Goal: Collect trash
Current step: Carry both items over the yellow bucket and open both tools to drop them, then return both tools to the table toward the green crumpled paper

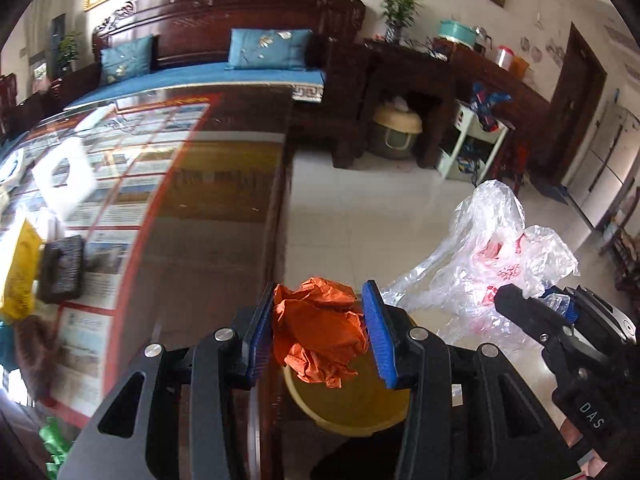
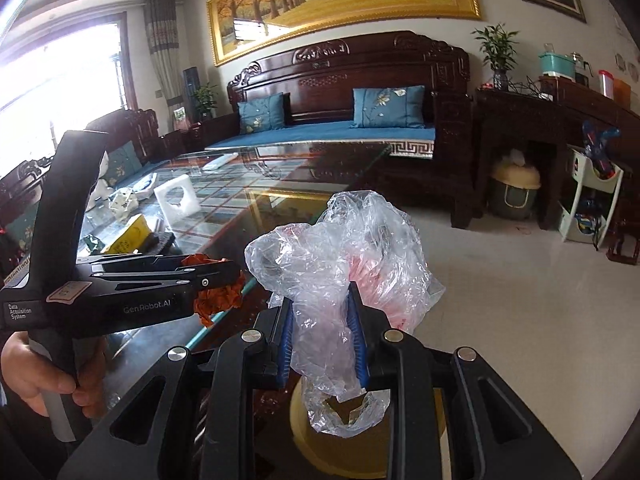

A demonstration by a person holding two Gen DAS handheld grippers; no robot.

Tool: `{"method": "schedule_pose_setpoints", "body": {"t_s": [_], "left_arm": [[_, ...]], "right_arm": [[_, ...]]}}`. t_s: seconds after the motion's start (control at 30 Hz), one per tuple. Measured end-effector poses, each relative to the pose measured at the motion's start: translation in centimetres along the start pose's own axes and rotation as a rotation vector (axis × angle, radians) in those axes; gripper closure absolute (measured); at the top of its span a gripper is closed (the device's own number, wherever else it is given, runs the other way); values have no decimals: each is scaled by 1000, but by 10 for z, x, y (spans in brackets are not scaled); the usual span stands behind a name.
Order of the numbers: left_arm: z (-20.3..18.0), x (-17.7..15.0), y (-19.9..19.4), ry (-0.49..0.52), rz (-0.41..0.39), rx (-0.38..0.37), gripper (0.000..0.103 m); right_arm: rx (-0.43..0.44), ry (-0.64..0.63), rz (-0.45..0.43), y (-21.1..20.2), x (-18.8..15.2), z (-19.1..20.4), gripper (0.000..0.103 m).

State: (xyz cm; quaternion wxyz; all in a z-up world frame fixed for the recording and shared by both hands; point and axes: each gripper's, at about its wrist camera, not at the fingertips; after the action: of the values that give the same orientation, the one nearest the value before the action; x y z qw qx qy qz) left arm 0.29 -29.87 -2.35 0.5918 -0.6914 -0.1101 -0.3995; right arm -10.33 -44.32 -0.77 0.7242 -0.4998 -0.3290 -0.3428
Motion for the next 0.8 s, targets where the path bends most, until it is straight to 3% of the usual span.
{"method": "schedule_pose_setpoints", "body": {"t_s": [0.27, 0.37, 0.4, 0.43, 0.5, 0.8], "left_arm": [[-45, -3, 43, 57, 97, -15, 60], [-54, -5, 54, 63, 117, -13, 60], [-56, -5, 57, 63, 123, -14, 60], [-58, -6, 61, 64, 130, -11, 60], [-61, -6, 67, 67, 142, 3, 60], [-65, -8, 89, 68, 184, 43, 59]], "right_arm": [[-7, 80, 71, 16, -16, -47, 79], [-2, 93, 82, 22, -16, -58, 74], [-2, 98, 92, 26, -16, -61, 69], [-4, 104, 97, 27, -17, -64, 51], [-16, 108, 101, 29, -20, -71, 27], [-23, 141, 114, 32, -25, -89, 28]]}}
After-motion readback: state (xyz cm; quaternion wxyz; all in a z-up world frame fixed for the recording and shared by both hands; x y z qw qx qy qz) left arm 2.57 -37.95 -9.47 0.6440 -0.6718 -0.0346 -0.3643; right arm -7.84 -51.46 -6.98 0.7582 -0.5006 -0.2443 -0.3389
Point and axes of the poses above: each gripper's, at about its wrist camera, not at the fingertips, and y roughly the way its jaws point, z to its left, x to its top, and after that the axes turned 13 degrees about x, right-handed
